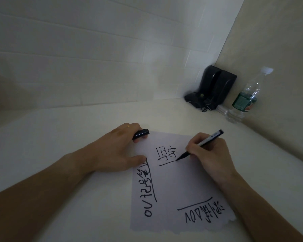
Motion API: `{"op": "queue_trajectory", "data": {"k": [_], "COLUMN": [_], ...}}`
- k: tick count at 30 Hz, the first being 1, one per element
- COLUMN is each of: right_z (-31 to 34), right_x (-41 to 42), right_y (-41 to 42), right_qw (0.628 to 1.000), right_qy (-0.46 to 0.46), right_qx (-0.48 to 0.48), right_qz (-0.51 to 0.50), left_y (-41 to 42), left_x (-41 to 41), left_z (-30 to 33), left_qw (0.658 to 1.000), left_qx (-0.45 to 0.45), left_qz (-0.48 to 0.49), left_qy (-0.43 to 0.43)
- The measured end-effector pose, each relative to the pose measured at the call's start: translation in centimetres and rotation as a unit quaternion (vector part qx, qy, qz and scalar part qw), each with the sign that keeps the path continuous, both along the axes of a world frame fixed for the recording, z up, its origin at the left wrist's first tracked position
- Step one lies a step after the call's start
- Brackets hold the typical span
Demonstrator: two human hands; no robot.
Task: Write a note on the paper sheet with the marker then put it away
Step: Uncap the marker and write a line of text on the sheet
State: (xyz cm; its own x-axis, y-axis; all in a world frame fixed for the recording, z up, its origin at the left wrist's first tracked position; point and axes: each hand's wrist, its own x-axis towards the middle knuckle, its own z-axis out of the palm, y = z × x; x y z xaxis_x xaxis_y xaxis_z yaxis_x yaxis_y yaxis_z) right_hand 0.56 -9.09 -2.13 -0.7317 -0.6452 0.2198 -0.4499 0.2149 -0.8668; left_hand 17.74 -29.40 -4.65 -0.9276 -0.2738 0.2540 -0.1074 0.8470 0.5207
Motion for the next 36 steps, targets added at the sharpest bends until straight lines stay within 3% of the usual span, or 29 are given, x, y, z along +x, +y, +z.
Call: {"op": "queue_trajectory", "data": {"k": [2,8,21,24,27,31,36], "right_z": [0.0,-0.2,-1.0,-0.9,0.1,1.0,1.3], "right_x": [-1.1,-0.9,-2.6,-2.9,-2.6,-2.3,-2.4], "right_y": [0.2,0.2,0.4,0.5,0.9,1.0,1.1], "right_qw": [0.998,0.998,0.993,0.985,0.932,0.787,0.767], "right_qy": [-0.021,-0.061,-0.061,-0.073,-0.232,-0.445,-0.468], "right_qx": [-0.008,-0.014,-0.021,-0.113,-0.278,-0.388,-0.398], "right_qz": [-0.060,-0.012,-0.097,-0.104,0.025,0.179,0.187], "left_y": [-0.1,-0.2,0.1,0.0,-0.3,-0.9,-1.1], "left_x": [0.0,0.0,0.1,0.2,0.1,-0.1,-0.1], "left_z": [-0.1,-0.2,0.1,0.1,-0.3,-1.1,-1.4], "left_qw": [1.000,1.000,1.000,1.000,1.000,1.000,1.000], "left_qx": [-0.003,-0.006,-0.002,-0.003,-0.006,-0.012,-0.008], "left_qz": [0.001,-0.001,0.005,0.003,0.004,-0.001,-0.007], "left_qy": [0.002,0.002,-0.010,-0.008,-0.007,0.005,0.016]}}
